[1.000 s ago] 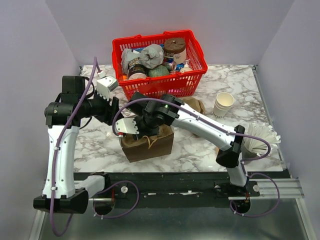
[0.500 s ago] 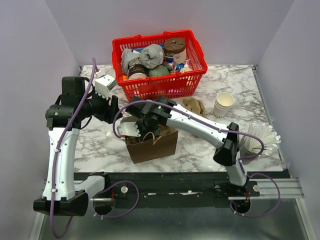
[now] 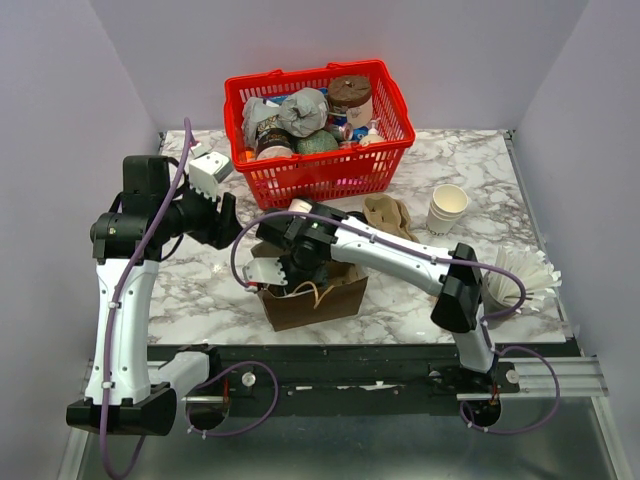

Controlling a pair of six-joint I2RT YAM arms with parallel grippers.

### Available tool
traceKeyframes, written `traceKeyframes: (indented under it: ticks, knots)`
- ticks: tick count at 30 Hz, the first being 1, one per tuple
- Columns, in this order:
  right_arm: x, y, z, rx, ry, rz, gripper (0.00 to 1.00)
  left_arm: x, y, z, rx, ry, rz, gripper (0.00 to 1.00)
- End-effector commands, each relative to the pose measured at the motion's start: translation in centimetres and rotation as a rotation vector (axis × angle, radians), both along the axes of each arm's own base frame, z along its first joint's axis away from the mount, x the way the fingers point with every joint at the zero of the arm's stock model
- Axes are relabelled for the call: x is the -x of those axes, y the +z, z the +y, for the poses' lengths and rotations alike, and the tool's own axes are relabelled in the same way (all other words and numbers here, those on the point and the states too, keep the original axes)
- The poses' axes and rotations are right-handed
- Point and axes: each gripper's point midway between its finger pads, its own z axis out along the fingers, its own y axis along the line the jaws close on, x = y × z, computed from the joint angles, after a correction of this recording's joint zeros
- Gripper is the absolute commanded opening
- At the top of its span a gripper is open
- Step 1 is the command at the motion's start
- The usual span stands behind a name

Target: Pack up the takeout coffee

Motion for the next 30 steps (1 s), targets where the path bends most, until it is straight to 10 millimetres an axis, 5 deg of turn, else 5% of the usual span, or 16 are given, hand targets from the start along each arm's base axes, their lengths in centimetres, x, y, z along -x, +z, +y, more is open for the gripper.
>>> traceKeyframes:
  ticks: [1, 6, 15, 23, 30]
  knots:
    - [0.1, 0.1, -0.5, -0.008, -0.026, -0.004, 0.18, 0.1, 0.1, 0.5, -0.014, 0.025, -0.010, 0.68]
    - [-0.3, 1.5, -0.3, -0.040, -0.034, -0.039, 0.44, 0.3, 0.3, 0.6, -0.016, 0.024, -0.018, 0.68]
    - [-0.6, 6.3, 0.5, -0.141, -0.064, -0.074, 0.68, 0.6, 0.6, 0.2, -0.006, -0.001, -0.047, 0.69]
    - [-0.6, 8.2, 0.1, -0.163, -0.102, -0.088, 0.72, 0.8, 1.5, -0.3, 0.013, -0.030, -0.086, 0.69]
    - [-1.6, 13.0, 0.3, -0.276, -0.150, -0.171, 0.73, 0.7, 3.2, -2.6, 0.115, -0.153, -0.166, 0.70]
